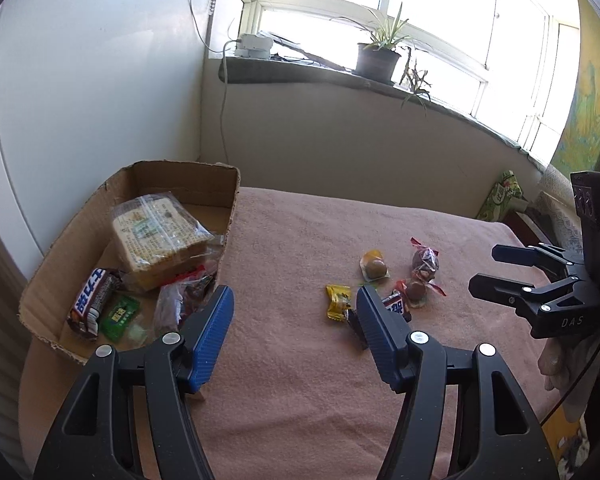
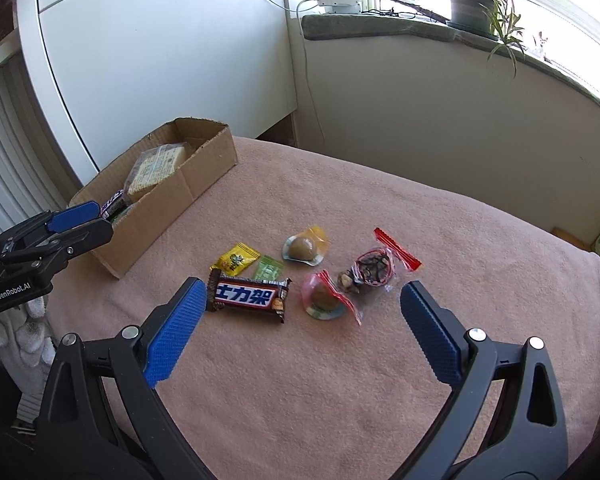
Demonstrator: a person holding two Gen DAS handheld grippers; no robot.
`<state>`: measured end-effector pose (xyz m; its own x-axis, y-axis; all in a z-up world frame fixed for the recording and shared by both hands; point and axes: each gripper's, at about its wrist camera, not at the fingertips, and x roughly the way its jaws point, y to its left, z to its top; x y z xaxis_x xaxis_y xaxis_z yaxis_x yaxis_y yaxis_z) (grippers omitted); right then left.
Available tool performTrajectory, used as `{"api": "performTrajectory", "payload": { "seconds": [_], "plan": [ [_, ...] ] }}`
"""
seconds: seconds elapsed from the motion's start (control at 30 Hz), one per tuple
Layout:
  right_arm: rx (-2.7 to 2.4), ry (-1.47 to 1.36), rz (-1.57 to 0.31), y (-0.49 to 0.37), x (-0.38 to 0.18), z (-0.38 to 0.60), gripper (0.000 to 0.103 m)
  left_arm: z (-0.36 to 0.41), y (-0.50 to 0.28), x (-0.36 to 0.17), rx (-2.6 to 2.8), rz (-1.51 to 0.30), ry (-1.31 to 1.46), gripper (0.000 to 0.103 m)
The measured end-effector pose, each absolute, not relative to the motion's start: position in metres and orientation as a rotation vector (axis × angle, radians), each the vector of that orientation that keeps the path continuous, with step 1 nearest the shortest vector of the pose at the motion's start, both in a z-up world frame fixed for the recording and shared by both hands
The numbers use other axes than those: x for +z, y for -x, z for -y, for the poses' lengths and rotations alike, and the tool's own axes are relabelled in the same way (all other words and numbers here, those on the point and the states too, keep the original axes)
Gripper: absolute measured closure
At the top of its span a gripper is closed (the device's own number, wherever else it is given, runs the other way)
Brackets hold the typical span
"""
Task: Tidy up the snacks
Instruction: 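Withdraw both tools from the box toward the remaining snacks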
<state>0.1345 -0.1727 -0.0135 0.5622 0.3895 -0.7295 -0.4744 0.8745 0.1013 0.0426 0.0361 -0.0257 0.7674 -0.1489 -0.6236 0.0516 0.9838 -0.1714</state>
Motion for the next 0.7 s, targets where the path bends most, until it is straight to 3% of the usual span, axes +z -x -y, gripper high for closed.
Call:
{"api": "performTrajectory", "payload": {
  "seconds": [0.3,0.47,0.5,0.6,0.7],
  "plan": [
    [0.429,0.075,-0.826,-0.126,-0.034,0.206,0.004,-0.012,-0.058,-0.044,-0.158,-0.756,0.161,0.04],
    [0.403,-0.066,-0.881,-0.149,-0.041,0.222,0.004,-0.012,-0.076,-0.053,-0.195,-0.813,0.219,0.057],
    [0.399,-0.09,-0.893,-0.155,-0.043,0.225,0.008,-0.013,-0.08,-0.055,-0.201,-0.826,0.23,0.063],
    [0.398,-0.163,-0.95,-0.175,-0.052,0.229,0.022,-0.011,-0.093,-0.06,-0.208,-0.862,0.248,0.065],
    [0.403,-0.224,-0.996,-0.192,-0.062,0.232,0.024,-0.006,-0.104,-0.065,-0.208,-0.892,0.244,0.068]
  ]
}}
